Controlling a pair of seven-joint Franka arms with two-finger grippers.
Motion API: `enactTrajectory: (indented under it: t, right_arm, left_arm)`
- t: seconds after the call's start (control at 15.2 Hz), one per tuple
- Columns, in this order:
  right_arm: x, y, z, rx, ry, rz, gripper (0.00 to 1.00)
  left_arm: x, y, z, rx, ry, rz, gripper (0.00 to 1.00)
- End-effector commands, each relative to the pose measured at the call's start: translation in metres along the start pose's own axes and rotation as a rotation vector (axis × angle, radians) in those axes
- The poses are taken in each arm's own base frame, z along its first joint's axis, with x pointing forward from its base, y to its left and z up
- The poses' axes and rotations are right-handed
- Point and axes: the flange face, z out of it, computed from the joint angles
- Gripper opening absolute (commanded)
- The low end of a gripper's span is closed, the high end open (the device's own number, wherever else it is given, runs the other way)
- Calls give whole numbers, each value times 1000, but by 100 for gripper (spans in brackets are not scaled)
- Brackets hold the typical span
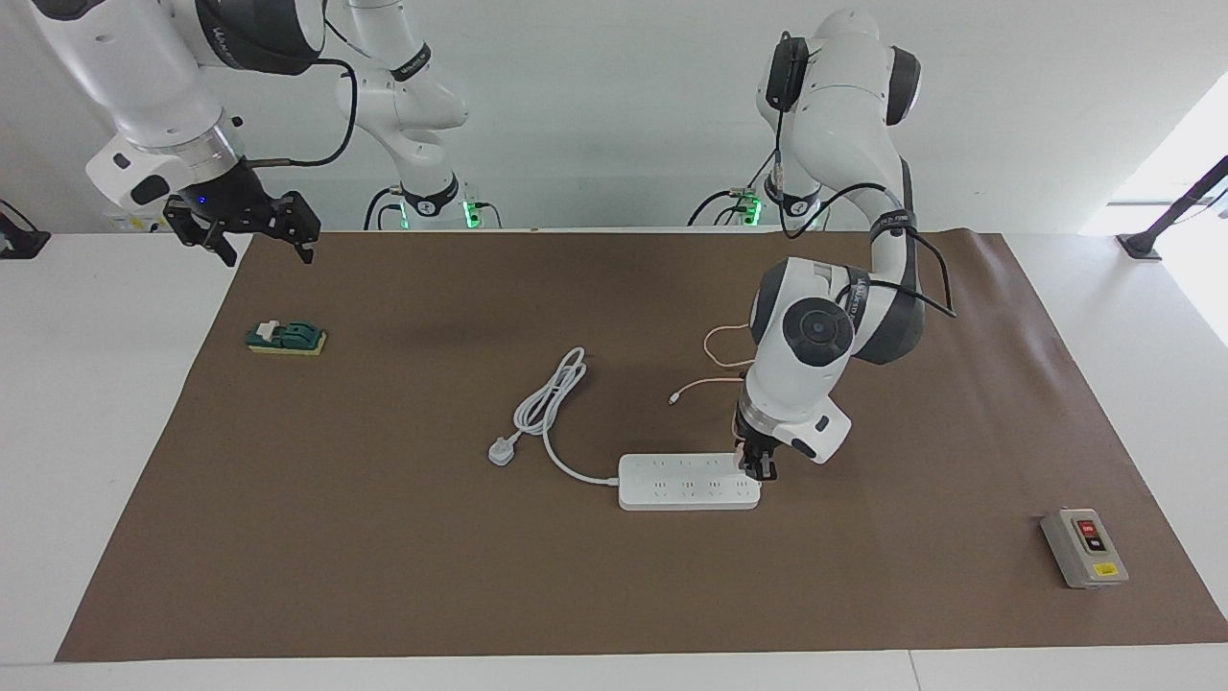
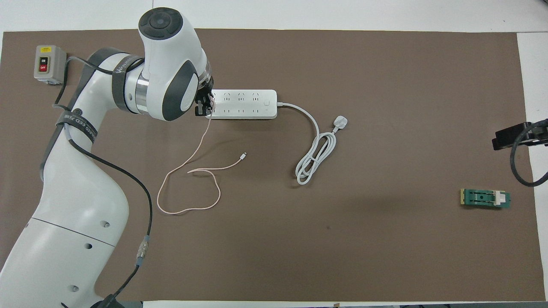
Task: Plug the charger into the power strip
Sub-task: 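Press the charger down into the socket with the left gripper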
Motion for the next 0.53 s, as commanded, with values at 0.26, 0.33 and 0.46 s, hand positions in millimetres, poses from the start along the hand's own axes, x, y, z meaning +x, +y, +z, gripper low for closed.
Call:
enactTrajectory:
  t: [0.26, 0.33, 0.46]
  right_arm:
    - [-3, 1, -2, -8, -1, -6, 100]
    - [-3, 0, -2, -8, 0, -8, 100]
    - [-3, 1, -2, -8, -2, -6, 100]
  left_arm:
    - [-8, -3, 1, -16, 18, 0, 0]
    - [-8, -3, 2, -15, 19, 0, 0]
    - [-6, -3, 2, -15, 20, 1, 0]
